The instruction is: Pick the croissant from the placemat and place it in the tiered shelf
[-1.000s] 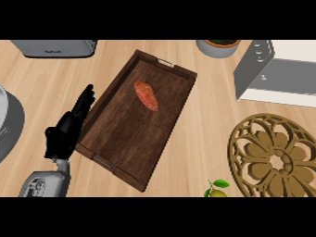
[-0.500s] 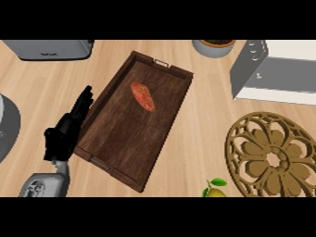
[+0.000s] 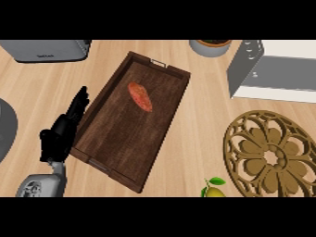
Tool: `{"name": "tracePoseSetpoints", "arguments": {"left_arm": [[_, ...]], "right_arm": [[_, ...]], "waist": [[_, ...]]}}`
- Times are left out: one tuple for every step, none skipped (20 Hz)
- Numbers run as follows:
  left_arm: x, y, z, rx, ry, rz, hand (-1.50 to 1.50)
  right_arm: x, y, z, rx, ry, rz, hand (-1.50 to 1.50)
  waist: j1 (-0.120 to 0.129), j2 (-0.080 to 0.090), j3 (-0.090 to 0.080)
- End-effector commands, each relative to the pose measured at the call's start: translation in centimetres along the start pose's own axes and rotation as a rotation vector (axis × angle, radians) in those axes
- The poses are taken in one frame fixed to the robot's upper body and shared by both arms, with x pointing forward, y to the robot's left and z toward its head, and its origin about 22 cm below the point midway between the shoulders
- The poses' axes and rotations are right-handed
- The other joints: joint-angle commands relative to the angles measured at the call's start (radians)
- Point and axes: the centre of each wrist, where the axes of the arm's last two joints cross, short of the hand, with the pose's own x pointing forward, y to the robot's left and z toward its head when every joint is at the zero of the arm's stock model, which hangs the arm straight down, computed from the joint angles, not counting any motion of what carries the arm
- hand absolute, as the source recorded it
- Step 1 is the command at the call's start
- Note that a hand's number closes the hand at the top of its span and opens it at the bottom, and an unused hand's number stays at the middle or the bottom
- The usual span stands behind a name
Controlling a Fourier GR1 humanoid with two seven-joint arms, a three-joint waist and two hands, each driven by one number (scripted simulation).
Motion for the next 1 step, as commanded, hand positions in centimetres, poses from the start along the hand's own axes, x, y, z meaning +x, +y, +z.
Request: {"name": "tracePoseSetpoints", "arguments": {"left_arm": [[0.12,0.25,-0.01,0.015,-0.006,0.002,0.0]], "right_arm": [[-2.95,-6.2,0.59,0.037,-0.009,-0.018,-1.5]], "waist": [[-0.006,-0.001,0.001]]}}
